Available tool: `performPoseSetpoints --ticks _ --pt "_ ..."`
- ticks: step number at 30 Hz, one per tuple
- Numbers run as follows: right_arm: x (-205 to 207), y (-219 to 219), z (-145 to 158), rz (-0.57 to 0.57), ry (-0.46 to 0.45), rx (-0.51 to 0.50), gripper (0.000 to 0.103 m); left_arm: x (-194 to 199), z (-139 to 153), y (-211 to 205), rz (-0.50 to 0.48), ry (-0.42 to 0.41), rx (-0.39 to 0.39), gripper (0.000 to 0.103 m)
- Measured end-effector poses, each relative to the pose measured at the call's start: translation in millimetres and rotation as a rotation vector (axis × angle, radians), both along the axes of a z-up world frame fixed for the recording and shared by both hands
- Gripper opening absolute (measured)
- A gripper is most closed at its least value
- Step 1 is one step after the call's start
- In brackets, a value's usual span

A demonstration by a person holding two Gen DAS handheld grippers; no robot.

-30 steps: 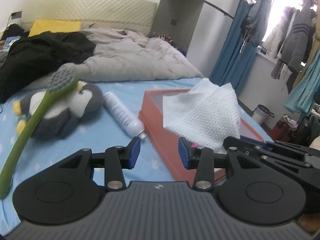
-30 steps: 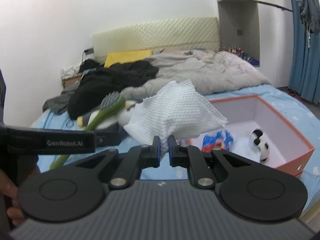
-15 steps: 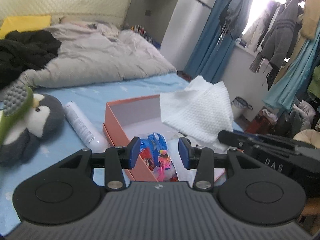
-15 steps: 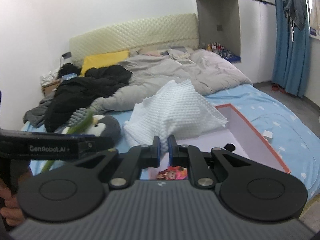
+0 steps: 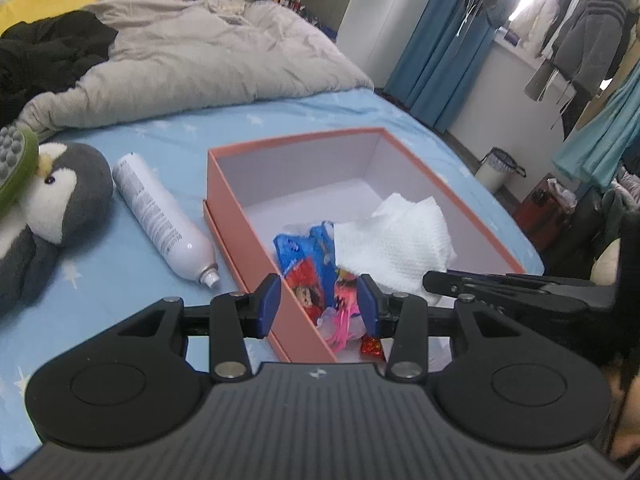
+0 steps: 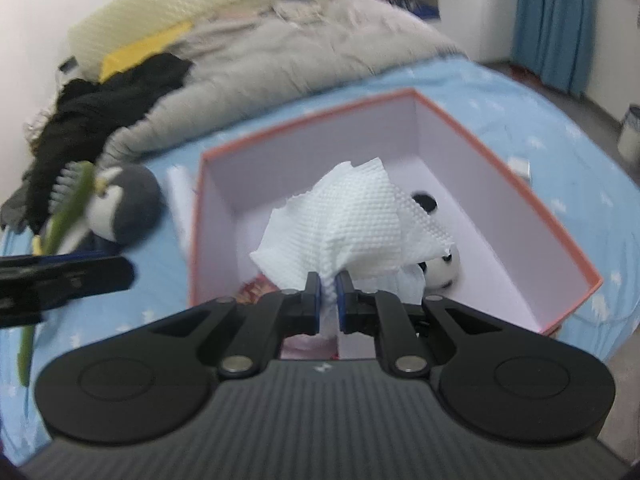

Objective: Organize soft objects

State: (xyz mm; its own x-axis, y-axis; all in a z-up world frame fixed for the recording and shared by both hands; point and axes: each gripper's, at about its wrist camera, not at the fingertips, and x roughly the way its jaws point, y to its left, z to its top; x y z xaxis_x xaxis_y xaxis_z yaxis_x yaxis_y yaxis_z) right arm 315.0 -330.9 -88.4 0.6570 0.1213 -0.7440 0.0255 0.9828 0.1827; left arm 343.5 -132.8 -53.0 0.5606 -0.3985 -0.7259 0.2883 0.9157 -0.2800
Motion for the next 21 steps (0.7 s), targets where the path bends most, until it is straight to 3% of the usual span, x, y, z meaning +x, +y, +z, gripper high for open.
performPoseSetpoints --ticks 5,7,9,11,13,21 --pt "5.9 -2.1 -21.5 0.000 0.048 -0.001 0.013 3.1 -13.8 -0.9 -0.002 0.039 0.007 0.048" --pt "4.0 -3.4 -26.2 -0.004 0.055 0.006 0.015 2.3 -15.5 -1.9 -0.003 0.047 0.017 0.053" --pt "1.3 -3.9 -30.7 -0.008 0.065 0.016 0.023 2.4 -15.7 -2.2 -0.001 0.041 0.025 0.064" --pt "-2.5 -5.5 -31.0 0.008 0.064 0.030 0.044 2.1 -13.7 -2.3 0.000 0.036 0.025 0.069" --pt "-6.0 -7.6 -27.5 0.008 0.050 0.022 0.055 0.4 -8.6 -2.2 -0.003 0.024 0.020 0.075" --pt "-36.3 -18.8 15.6 -0.019 -0.073 0.029 0.057 -19.8 32.3 -0.6 0.019 -0.062 0.049 0.095"
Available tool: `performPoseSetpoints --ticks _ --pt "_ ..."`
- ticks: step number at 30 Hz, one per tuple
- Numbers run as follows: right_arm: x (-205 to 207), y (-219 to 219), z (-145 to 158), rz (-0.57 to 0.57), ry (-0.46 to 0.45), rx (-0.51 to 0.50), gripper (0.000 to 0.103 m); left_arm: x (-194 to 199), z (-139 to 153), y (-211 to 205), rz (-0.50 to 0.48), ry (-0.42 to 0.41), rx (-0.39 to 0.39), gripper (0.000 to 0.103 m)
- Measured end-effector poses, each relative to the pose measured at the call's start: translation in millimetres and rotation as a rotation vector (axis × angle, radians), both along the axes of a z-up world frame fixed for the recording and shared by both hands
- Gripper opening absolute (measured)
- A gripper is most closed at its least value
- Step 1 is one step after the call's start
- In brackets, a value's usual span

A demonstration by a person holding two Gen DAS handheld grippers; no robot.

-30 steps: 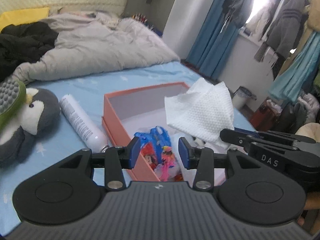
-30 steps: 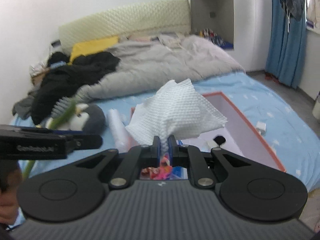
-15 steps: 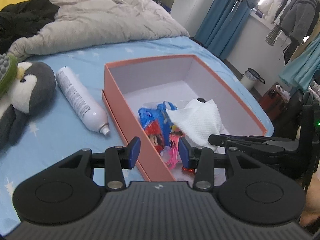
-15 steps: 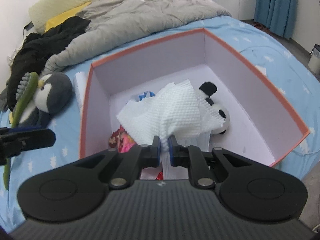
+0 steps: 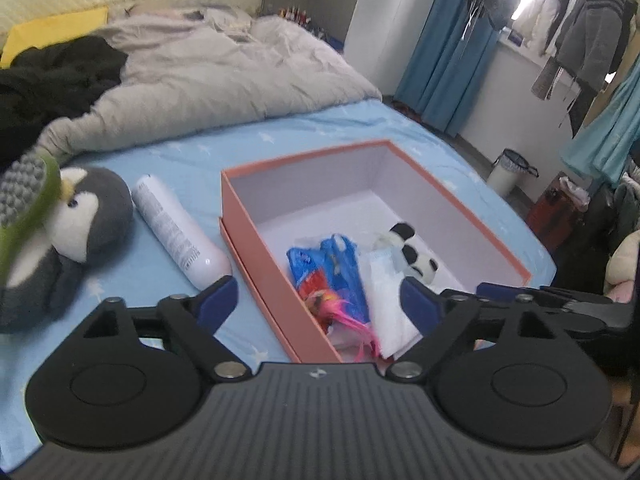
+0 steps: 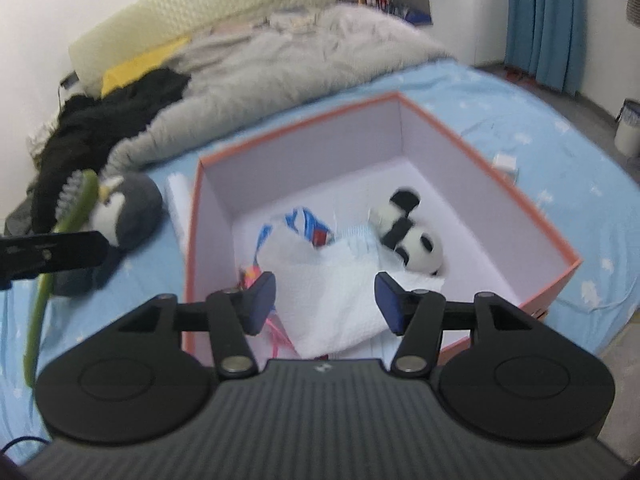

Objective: Organize soft objects

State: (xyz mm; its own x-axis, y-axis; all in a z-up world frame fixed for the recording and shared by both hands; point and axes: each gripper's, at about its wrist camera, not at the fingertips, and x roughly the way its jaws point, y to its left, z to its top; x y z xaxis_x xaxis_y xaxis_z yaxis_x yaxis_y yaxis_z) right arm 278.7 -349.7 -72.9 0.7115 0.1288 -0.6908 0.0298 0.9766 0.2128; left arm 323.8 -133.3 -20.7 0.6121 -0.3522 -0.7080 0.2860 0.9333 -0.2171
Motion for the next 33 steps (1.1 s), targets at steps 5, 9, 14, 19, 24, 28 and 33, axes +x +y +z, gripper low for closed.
performPoseSetpoints --ticks 5,9,14,19,24,28,33 --pt "-29.4 0.3 34.4 -0.008 -0.101 -0.012 0.057 -23.8 33.8 1.2 0.002 -0.065 0.036 0.098" --pt "-56.4 1.4 60.3 -0.016 -0.175 -0.023 0.057 -47.7 57.9 4.4 0.001 -0.111 0.036 0.099" --pt "-89.4 5.9 83.1 -0.011 -0.245 -0.027 0.057 -80.6 78.2 8.2 -0.007 -0.151 0.009 0.099" --pt "-118.5 6.7 94.6 -0.032 -0.283 -0.014 0.057 -112.1 90.6 8.5 -0.013 -0.199 -0.005 0.099" --pt "-146.3 9.6 94.6 -0.045 -0.299 -0.030 0.058 -139.8 94.7 3.6 -0.009 -0.235 0.028 0.099" --pt "-166.8 8.3 92.4 -0.066 -0.294 -0.018 0.057 -155.3 91.6 2.2 -0.023 -0.216 0.007 0.100" --pt "-182.4 5.8 87.8 -0.097 -0.286 -0.009 0.057 -172.2 85.1 0.1 -0.021 -0.211 0.016 0.100"
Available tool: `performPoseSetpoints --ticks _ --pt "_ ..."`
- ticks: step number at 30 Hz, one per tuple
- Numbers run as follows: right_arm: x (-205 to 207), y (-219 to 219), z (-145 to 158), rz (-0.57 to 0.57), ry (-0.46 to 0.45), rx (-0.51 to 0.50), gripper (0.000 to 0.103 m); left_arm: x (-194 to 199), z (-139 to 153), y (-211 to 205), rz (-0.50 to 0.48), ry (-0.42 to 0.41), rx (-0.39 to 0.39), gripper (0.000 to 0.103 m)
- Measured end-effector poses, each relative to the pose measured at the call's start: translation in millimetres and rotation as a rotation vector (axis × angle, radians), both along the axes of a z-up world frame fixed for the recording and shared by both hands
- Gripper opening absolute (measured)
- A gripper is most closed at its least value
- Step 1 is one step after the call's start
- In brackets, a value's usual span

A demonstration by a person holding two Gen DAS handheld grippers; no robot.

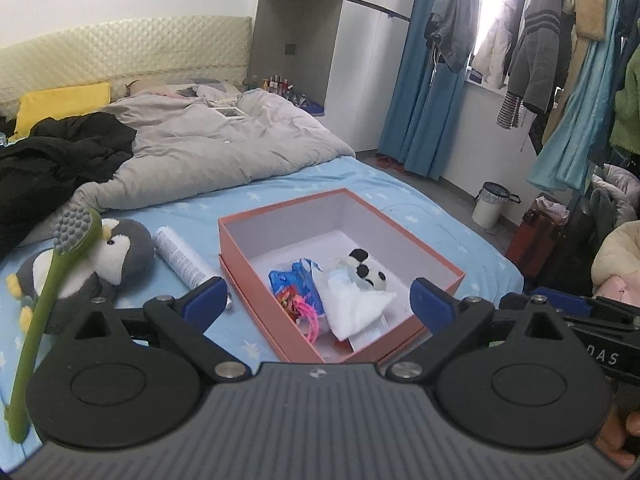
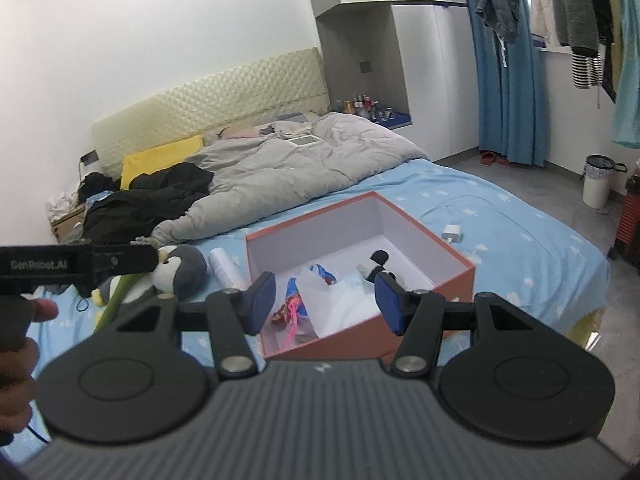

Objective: Organize soft objects

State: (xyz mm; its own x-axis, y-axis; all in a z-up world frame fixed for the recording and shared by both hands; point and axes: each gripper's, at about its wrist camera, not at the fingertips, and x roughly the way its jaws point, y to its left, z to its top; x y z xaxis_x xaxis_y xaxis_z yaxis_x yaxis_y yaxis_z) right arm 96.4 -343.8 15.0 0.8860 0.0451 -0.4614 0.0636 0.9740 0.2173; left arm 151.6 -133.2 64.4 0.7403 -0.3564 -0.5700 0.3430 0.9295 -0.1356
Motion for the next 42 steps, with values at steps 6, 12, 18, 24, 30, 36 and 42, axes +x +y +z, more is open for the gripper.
performPoseSetpoints --ticks 6,12,18,24,30,36,42 --pt "-6.7 4.1 -12.2 -0.002 0.000 -0.003 0.058 -10.3 -17.6 -1.5 -0.020 0.041 0.007 0.100" --pt "-7.7 9.2 -29.7 0.003 0.038 -0.017 0.058 -16.0 -37.8 -4.0 -0.014 0.080 0.034 0.100" --pt "-5.6 13.9 -42.6 0.021 0.073 -0.004 0.058 -13.4 -50.7 0.4 0.023 0.100 0.053 0.100" --pt "-3.3 15.2 -45.4 0.032 0.086 -0.013 0.058 -10.4 -52.2 7.5 0.052 0.097 0.057 0.100" --pt "-3.0 16.0 -44.0 0.010 0.069 -0.053 0.091 -10.9 -50.5 10.2 0.058 0.090 0.058 0.100" --pt "-6.1 17.9 -41.4 -0.015 0.061 -0.080 0.103 -17.3 -45.7 9.4 0.060 0.074 0.048 0.100" --pt "-6.3 19.5 -40.1 -0.005 0.071 -0.069 0.103 -21.1 -43.9 9.5 0.053 0.066 0.045 0.100"
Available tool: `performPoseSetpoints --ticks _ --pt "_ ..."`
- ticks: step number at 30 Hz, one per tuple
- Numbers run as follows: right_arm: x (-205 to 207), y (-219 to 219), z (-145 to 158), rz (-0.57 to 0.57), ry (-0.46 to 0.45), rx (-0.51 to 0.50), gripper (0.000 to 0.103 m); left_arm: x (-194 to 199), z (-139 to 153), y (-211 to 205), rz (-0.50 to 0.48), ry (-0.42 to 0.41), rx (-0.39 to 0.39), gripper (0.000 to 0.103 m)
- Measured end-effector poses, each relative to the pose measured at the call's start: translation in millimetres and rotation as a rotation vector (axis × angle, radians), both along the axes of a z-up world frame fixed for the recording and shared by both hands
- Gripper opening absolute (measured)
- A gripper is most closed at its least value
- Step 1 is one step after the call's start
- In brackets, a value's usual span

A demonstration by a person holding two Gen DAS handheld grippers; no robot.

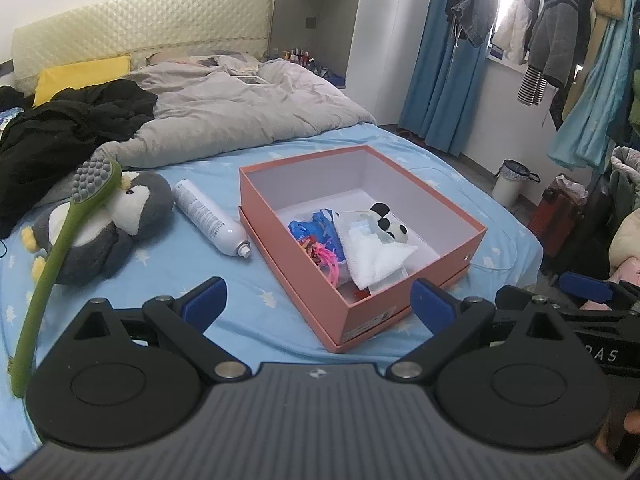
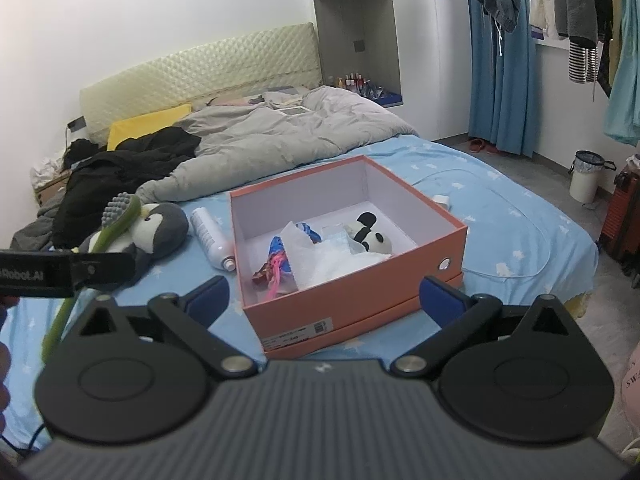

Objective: Organize soft objects

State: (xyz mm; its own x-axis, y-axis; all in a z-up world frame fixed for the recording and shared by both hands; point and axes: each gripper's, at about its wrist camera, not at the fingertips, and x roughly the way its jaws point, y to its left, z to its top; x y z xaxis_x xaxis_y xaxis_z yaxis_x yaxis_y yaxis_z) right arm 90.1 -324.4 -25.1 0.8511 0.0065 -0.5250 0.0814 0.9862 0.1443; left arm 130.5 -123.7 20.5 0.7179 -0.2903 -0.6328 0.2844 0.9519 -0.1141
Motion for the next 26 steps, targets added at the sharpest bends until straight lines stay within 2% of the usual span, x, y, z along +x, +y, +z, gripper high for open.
performPoseSetpoints --ticks 26 --pt "2.2 7.9 0.0 0.019 0.007 0.003 0.103 -0.5 0.8 8.6 0.014 -0.002 -0.021 0.101"
